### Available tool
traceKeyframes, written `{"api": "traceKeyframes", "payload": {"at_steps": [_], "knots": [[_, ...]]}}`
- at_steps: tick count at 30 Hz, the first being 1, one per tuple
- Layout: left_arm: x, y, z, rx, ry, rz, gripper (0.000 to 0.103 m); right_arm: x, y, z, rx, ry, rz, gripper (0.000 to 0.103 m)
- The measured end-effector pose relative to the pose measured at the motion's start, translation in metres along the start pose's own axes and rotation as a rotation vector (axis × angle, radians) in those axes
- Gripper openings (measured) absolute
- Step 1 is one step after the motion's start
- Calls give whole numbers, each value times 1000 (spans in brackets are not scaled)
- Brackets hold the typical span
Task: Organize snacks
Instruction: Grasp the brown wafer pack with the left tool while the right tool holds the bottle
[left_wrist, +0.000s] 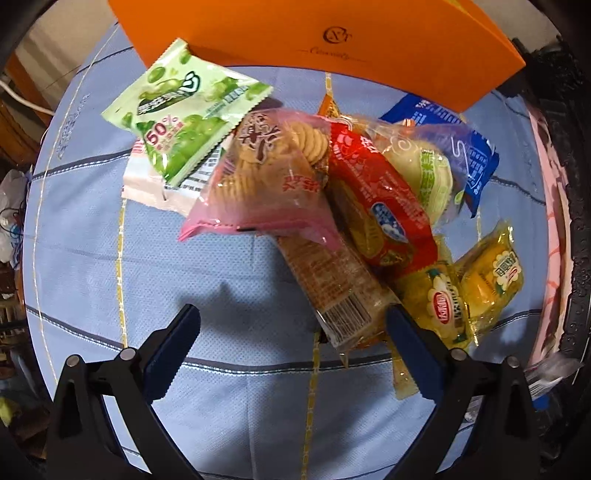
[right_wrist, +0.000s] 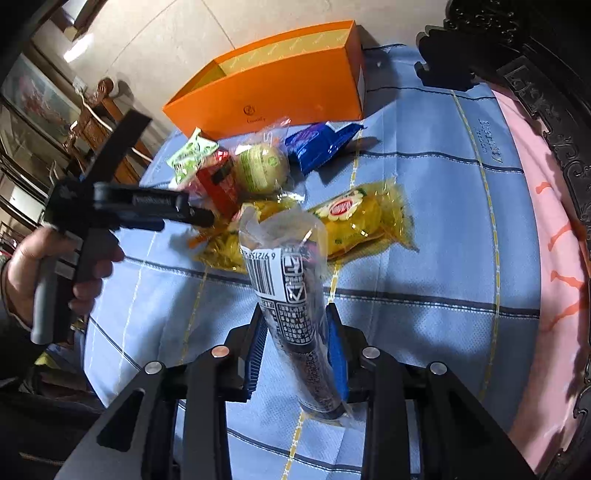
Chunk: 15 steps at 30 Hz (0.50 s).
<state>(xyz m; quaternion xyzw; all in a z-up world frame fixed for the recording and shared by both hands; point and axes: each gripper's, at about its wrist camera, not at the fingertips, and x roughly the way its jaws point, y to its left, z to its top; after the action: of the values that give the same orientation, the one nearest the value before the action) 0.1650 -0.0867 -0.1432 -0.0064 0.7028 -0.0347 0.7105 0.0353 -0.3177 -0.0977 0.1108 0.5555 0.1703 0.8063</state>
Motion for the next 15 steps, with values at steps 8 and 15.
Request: {"api": "traceKeyframes", "payload": {"at_steps": [8, 15], "knots": [[-3, 17, 8, -118, 27, -120, 99, -9, 2, 15, -20, -29, 10, 32], [20, 12, 16, -142, 73, -86, 99, -3, 4, 14, -15, -21, 32, 32]]}}
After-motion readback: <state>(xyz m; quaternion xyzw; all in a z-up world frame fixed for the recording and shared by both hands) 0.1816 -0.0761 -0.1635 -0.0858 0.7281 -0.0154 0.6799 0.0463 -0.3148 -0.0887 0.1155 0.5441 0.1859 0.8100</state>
